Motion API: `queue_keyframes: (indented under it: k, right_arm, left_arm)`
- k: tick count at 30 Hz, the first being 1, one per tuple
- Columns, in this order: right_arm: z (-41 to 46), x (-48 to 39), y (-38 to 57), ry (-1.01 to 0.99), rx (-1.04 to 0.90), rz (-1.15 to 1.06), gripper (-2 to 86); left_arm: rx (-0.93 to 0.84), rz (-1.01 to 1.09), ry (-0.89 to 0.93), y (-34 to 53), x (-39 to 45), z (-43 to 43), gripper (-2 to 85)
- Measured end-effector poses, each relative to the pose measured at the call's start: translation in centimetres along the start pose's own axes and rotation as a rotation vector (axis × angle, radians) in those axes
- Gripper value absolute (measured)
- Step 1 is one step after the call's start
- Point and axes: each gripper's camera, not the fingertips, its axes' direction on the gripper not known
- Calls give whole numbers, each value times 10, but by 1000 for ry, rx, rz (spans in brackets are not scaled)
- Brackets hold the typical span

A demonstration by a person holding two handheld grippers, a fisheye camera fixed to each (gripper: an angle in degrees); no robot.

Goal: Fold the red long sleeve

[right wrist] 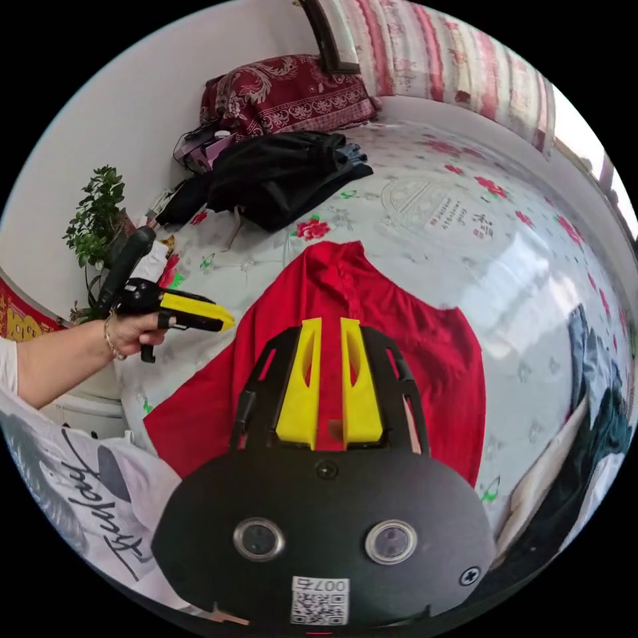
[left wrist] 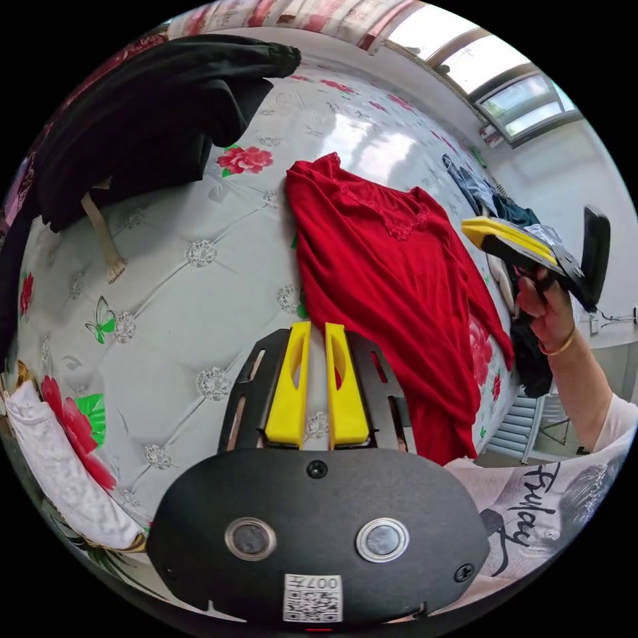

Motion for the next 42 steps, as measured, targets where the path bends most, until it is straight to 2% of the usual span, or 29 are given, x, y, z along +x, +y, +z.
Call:
queue_keyframes:
  k: [5, 9, 11, 13, 16, 18, 23, 30, 33, 37, 42]
  right_arm:
    - [78, -8, -92, -70, -62, -103, 28]
    - [154, -16, -125, 47, -206, -188, 20]
    - [152, -6, -125, 105, -107, -202, 14]
    - [153, 12, -130, 128, -93, -155, 9]
    - [141, 50, -132, 26, -64, -3, 8]
    - [118, 70, -123, -112, 13, 84, 11]
    - [97, 66, -102, -198, 62, 71, 18]
    - [119, 60, -119, -91, -94, 8, 6]
    - [98, 76, -114, -69, 10, 41, 6]
    - [89, 94, -107, -85, 16, 112, 19]
    - [15, 101, -54, -120, 105, 166, 27]
  left_arm:
    - [113, 43, 79, -16, -18, -16, 52]
    - [79, 45, 76, -19, -29, -1, 58]
    - [96, 9, 108, -13, -44, -3, 58]
    - [107, -24, 160, -8, -58, -6, 56]
    - [116, -49, 188, -5, -75, -13, 53]
    - [134, -54, 177, -5, -82, -21, 52]
    - [162, -44, 197, -21, -92, -31, 48]
    - [147, -69, 132, -25, -87, -29, 20]
    - [155, -81, 129, -22, -87, -34, 5]
    - [169, -90, 124, -20, -81, -40, 7]
    - [172, -102, 98, -10, -67, -63, 23]
